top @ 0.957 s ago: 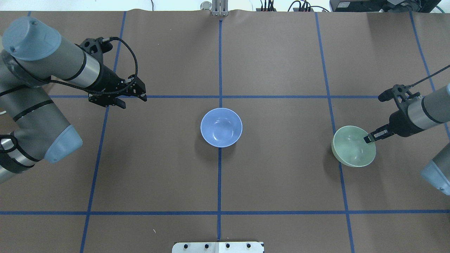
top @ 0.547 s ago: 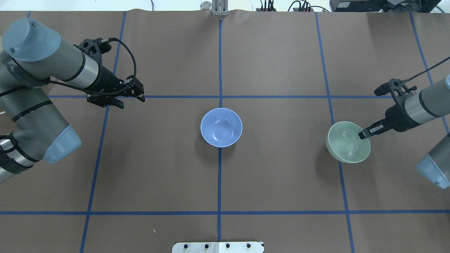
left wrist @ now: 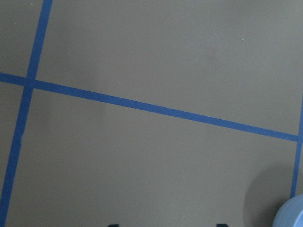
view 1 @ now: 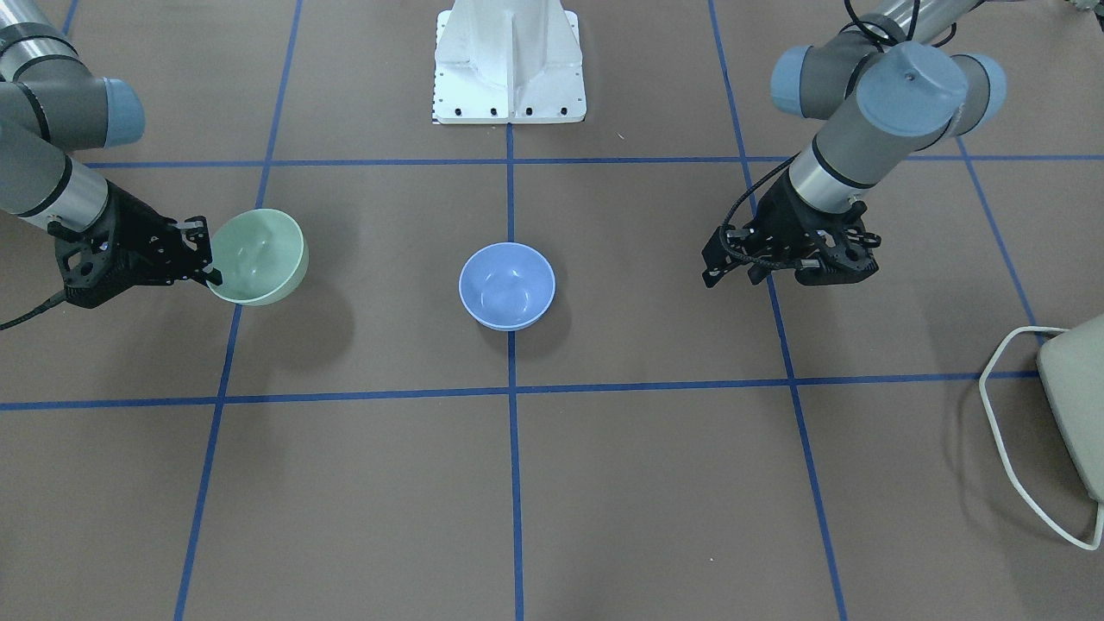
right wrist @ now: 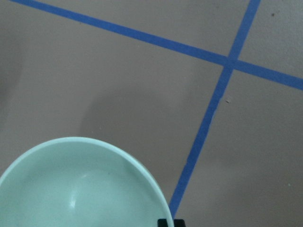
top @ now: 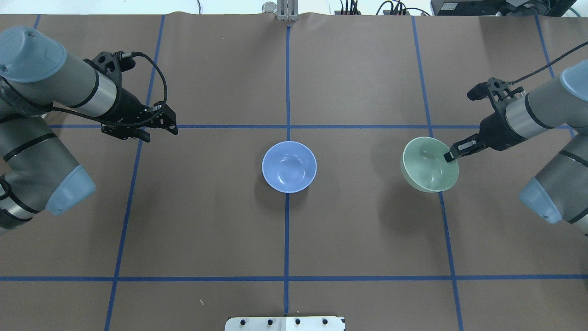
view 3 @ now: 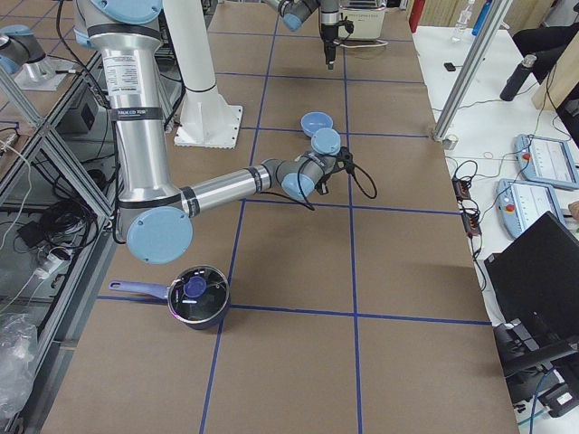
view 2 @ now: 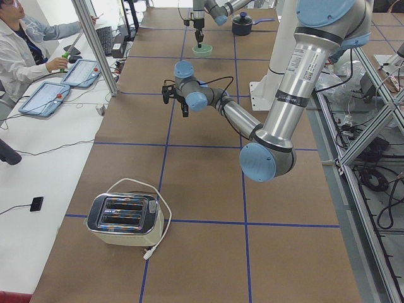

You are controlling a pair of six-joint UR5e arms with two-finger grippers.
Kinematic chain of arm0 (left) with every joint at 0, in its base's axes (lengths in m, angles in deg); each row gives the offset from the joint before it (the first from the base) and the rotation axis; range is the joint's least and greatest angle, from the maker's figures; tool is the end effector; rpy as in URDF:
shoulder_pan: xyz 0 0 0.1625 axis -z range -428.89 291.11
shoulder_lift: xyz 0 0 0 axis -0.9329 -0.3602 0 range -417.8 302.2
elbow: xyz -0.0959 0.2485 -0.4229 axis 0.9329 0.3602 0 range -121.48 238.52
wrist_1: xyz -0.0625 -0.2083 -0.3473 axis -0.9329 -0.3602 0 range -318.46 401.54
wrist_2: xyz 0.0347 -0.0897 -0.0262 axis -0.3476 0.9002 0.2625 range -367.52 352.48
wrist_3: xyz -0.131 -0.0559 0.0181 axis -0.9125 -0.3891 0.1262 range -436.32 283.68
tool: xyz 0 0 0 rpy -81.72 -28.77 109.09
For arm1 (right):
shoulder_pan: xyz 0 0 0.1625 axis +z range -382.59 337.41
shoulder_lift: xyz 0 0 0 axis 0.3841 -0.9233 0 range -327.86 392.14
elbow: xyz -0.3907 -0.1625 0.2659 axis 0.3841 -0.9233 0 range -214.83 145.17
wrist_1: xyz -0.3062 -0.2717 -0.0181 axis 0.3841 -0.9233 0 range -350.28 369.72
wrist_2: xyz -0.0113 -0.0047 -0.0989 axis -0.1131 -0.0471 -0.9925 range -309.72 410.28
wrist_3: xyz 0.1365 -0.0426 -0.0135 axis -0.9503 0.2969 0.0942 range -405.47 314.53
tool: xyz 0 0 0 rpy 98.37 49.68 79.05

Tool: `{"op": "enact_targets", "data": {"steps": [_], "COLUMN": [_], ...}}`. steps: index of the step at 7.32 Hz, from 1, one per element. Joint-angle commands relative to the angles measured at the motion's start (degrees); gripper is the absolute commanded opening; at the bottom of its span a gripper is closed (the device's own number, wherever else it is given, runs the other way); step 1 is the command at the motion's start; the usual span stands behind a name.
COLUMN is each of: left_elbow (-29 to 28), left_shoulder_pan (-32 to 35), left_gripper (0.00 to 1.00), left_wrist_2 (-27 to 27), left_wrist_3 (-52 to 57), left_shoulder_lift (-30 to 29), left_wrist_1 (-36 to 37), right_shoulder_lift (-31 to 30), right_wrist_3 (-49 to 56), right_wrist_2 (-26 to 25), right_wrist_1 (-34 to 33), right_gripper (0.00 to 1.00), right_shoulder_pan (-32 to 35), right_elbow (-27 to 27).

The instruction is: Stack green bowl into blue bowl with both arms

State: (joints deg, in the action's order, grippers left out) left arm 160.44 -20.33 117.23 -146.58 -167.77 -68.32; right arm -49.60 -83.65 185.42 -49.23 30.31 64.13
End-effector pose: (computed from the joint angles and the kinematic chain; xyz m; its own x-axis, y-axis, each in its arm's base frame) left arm 0.3944 -0.5243 0.4223 0.4938 -0.1398 -0.8583 0.1626 0.9844 -0.0669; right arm -0.3271 -0.4846 0.5356 0.4396 -0.3379 0.8322 0.1652 0.9412 0.2948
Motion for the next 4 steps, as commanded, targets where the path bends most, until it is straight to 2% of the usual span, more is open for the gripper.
{"op": "enact_targets", "data": {"steps": [1, 2, 4], "left_elbow": [0.99, 1.43, 2.14], "left_shoulder_pan": [1.01, 1.71, 2.06], "left_gripper": [0.74, 0.74, 0.74], "left_wrist_2": [0.23, 0.23, 0.23], "left_wrist_3": [5.72, 8.27, 11.01], "left_shoulder_lift": [3.25, 4.66, 6.87], "left_wrist_1": [-0.09, -0.09, -0.26], "right_shoulder_lift": [6.48, 10.77, 18.17], "right_wrist_3": [-0.5, -0.5, -0.85], "right_wrist_2": [-0.5, -0.85, -4.7], "right_wrist_1": [-10.26, -16.31, -25.21], "right_gripper": [0.06, 0.04, 0.04], "right_shoulder_pan": [-0.07, -0.16, -1.91], "right_elbow": [2.02, 2.47, 2.56]}}
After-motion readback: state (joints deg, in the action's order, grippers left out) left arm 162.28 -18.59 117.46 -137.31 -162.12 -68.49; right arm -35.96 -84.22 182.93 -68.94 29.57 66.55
